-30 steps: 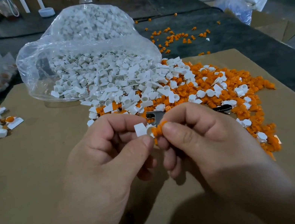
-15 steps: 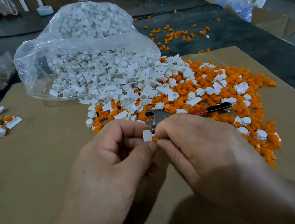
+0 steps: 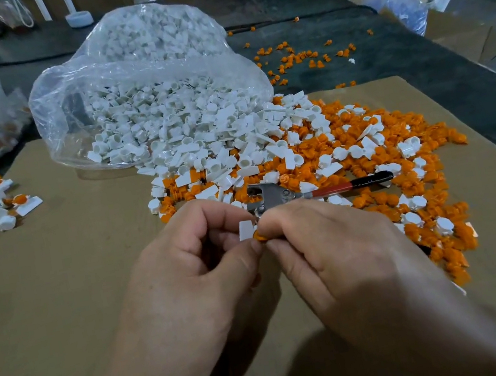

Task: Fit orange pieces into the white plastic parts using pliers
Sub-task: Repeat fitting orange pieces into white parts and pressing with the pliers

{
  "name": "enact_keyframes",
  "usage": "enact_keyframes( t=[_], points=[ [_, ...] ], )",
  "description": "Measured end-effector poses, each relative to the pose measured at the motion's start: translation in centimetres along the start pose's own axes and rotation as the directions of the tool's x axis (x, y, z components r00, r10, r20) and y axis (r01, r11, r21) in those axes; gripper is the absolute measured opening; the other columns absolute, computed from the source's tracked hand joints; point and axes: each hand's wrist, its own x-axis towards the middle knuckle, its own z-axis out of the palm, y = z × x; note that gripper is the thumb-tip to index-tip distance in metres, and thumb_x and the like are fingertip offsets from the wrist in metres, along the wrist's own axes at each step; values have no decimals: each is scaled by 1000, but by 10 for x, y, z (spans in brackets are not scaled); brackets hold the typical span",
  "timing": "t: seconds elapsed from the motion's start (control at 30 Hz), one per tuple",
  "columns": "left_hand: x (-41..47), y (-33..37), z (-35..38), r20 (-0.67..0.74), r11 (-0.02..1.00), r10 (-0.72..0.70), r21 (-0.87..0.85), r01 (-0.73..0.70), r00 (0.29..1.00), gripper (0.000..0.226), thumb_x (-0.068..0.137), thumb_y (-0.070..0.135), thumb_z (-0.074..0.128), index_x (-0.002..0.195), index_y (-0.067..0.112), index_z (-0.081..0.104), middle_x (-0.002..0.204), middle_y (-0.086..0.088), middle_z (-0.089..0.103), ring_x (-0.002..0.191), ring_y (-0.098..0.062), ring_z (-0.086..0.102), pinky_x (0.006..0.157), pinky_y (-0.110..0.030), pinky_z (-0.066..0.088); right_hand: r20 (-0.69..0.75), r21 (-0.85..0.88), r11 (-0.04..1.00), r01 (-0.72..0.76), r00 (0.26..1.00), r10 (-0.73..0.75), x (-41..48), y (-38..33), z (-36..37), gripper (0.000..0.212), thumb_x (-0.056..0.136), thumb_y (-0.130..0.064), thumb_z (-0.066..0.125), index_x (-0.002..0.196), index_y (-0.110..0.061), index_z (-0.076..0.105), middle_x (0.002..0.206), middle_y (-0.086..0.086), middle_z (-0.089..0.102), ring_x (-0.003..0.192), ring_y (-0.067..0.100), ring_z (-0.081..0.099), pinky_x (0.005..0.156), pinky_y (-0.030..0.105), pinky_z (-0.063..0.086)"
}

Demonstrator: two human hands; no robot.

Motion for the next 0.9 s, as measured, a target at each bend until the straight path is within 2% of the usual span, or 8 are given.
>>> enact_keyframes(
  t=[0.1, 0.2, 0.33, 0.43, 0.67, 0.77, 0.87, 0.9],
  points=[
    [2, -2, -1, -7, 999, 10, -31, -11, 1000, 30, 66, 46, 69, 94, 36, 72, 64, 6, 63, 51, -18, 64, 45, -28, 49, 3, 109, 994, -24, 1000, 24, -2, 0, -9, 21, 101, -33, 39, 120, -39, 45, 101, -19, 47, 91, 0, 43, 79, 23, 41],
    [2, -5, -2, -2, 997, 7, -77, -7, 1000, 27, 66, 44, 71, 92, 36, 72, 64, 6, 64, 50, -18, 63, 48, -32, 49, -12, 95, 995, 2, 1000, -1, -4, -3, -10, 21, 100, -31, 42, 118, -36, 52, 97, -20, 50, 88, 0, 46, 75, 21, 42],
    [2, -6, -3, 5, 996, 20, -82, -19, 1000, 28, 69, 42, 73, 96, 34, 72, 66, 5, 65, 51, -18, 65, 49, -29, 48, -96, 61, 998, 9, 995, -3, -4, 2, -1, 14, 95, -22, 55, 103, -23, 66, 84, -15, 60, 75, 4, 55, 62, 22, 45],
    [2, -6, -2, -14, 998, 39, -49, -40, 999, 26, 71, 43, 71, 96, 37, 72, 66, 6, 66, 51, -18, 65, 47, -27, 48, -170, 46, 999, 26, 985, -18, -6, 5, 4, 17, 89, -18, 51, 94, -21, 67, 81, -15, 65, 72, 1, 59, 61, 16, 45],
    [2, -4, 0, -25, 997, 37, -73, -38, 999, 25, 70, 43, 71, 94, 35, 72, 66, 4, 65, 52, -17, 63, 47, -29, 49, -222, 33, 999, 31, 975, -23, -6, 5, 7, 12, 88, -18, 57, 94, -22, 66, 76, -14, 62, 65, 3, 58, 55, 21, 50],
    [3, -2, 0, -20, 995, 19, -93, -21, 1000, 25, 68, 42, 71, 92, 36, 72, 66, 5, 64, 52, -17, 62, 48, -32, 50, -251, 31, 998, 51, 967, -42, -9, 10, 4, 21, 94, -24, 55, 114, -22, 61, 96, -11, 62, 85, -1, 53, 74, 14, 45],
    [4, 0, -2, -42, 996, -12, -87, 8, 999, 28, 65, 44, 69, 92, 35, 72, 64, 8, 63, 53, -13, 60, 52, -37, 50, -306, -86, 992, -89, 950, 58, -7, 26, -11, 42, 88, -34, 54, 129, -26, 52, 124, -10, 55, 114, 1, 42, 96, 12, 27],
    [5, 1, -3, -40, 996, -21, -84, 18, 999, 29, 64, 44, 69, 91, 36, 72, 64, 8, 63, 53, -12, 60, 53, -37, 50, -269, -123, 983, -138, 958, 101, -5, 31, -16, 49, 86, -38, 52, 133, -26, 47, 132, -9, 50, 122, 5, 36, 100, 13, 21]
  ],
)
